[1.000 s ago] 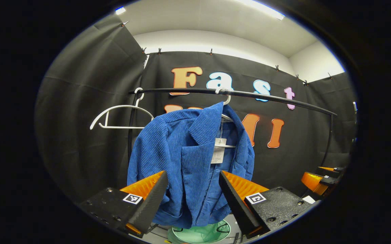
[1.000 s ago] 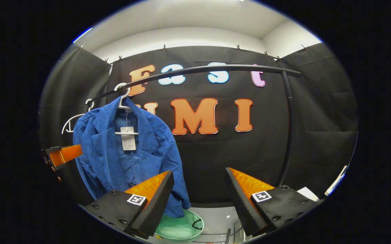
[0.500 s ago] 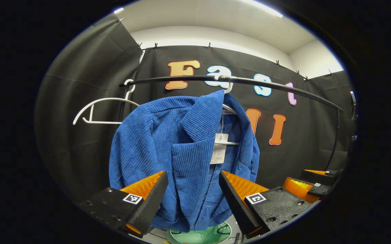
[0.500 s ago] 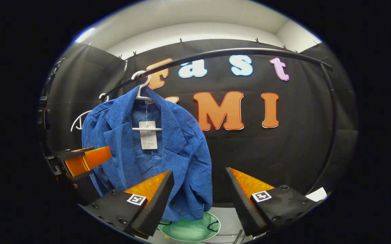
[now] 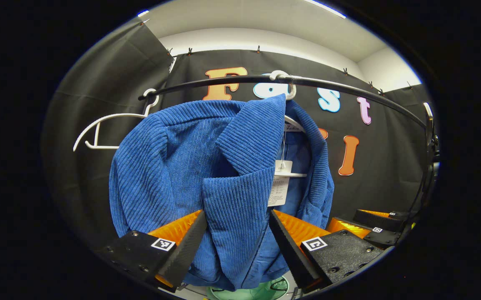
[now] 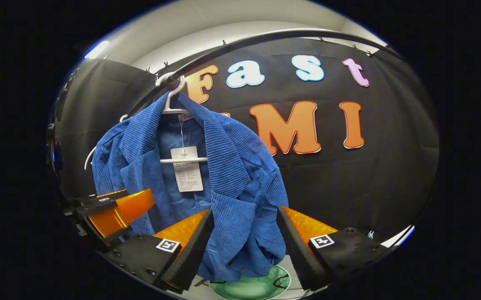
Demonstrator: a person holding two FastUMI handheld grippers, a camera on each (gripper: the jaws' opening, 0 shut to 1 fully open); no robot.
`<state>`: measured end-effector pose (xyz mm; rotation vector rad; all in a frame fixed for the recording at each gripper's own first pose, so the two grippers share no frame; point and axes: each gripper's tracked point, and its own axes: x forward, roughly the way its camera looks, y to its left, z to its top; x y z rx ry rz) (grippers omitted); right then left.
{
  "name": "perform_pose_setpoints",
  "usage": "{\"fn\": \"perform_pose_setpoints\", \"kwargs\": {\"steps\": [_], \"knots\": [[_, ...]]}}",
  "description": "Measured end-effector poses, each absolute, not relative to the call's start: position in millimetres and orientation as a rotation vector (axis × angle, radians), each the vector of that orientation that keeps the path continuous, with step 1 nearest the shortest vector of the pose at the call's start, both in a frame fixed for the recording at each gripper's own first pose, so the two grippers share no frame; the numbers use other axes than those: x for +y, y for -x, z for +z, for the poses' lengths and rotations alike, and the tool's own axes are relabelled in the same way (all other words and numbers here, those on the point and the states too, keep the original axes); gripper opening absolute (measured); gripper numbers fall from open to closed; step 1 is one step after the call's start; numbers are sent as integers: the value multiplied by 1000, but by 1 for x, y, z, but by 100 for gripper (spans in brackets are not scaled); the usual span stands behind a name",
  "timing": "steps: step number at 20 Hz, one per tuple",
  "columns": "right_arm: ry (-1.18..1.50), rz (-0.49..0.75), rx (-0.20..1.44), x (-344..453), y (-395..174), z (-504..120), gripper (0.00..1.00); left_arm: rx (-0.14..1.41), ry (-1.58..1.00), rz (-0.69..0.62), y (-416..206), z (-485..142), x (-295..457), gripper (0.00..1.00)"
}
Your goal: Grasp the clothes on the hanger with both hands and then place them into the laundry hamper below.
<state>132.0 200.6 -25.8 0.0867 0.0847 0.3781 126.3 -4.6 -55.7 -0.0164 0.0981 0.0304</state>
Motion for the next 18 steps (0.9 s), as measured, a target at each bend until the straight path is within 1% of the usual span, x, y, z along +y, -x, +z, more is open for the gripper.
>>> {"fn": "perform_pose_setpoints", "kwargs": {"steps": [1,2,3,4,5,7,9,10,11,12,15,16,17,18], "knots": [[-89,387,92,207,-137,-28,98,104,14,33,-130,-58,-5,95],[-90,395,96,211,-142,-30,98,108,14,34,-133,-61,-5,96],[-89,402,98,217,-146,-32,98,111,11,36,-136,-63,-5,94],[-86,407,102,222,-150,-34,98,111,8,42,-139,-65,-4,96],[-84,409,107,226,-154,-36,98,112,2,47,-141,-66,-3,94],[-92,414,115,233,-160,-38,98,113,-7,56,-145,-68,-2,94],[-103,413,116,238,-166,-38,98,107,-7,64,-148,-67,-2,92],[-110,421,118,242,-168,-38,98,107,-7,70,-149,-68,0,94],[-116,425,124,245,-171,-40,89,109,-3,71,-150,-68,1,91],[-121,430,130,247,-173,-41,89,111,-1,72,-151,-69,2,89],[-119,420,134,247,-185,-43,66,108,3,79,-155,-69,3,54],[-122,419,134,246,-186,-43,64,106,1,79,-155,-69,4,42],[-131,430,135,247,-188,-43,70,106,2,49,-157,-70,-2,30],[-138,441,137,248,-190,-44,60,108,-7,53,-156,-70,-2,18]]}}
